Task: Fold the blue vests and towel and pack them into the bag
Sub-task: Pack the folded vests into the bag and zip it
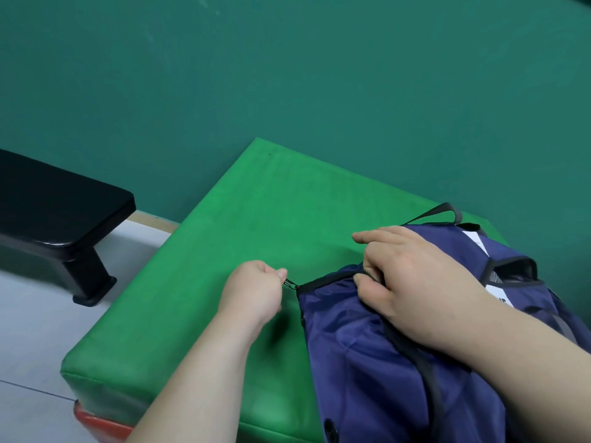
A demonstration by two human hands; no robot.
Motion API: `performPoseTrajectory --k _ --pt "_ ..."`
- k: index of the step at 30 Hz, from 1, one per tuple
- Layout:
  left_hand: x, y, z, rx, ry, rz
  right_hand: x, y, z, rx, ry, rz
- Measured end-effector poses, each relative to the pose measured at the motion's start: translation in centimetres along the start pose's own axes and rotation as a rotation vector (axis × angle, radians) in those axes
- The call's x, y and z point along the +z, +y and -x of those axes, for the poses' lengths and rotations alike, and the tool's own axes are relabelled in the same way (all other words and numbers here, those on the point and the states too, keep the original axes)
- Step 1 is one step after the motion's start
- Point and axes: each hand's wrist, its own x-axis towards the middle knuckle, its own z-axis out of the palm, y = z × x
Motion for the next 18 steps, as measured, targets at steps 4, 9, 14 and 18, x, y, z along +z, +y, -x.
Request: performPoseTrajectory --k 4,9,14,18 --pt "-0.3 0.0 -0.4 0.027 0.015 -0.005 0.5 -0.1 -0.5 0.02 0.0 0.018" --pt "-0.9 0.0 -1.7 0.105 0.132 -0.017 0.7 -1.0 -1.5 0.068 0.039 0.013" --pt "-1.5 -0.5 -2.3 0.119 0.101 -0.068 1.8 -1.8 -2.4 0.152 0.009 0.014" --pt "-2.2 -0.7 -2.5 0.12 0.074 -0.083 2.4 -2.6 -3.0 0.167 -0.005 0.045"
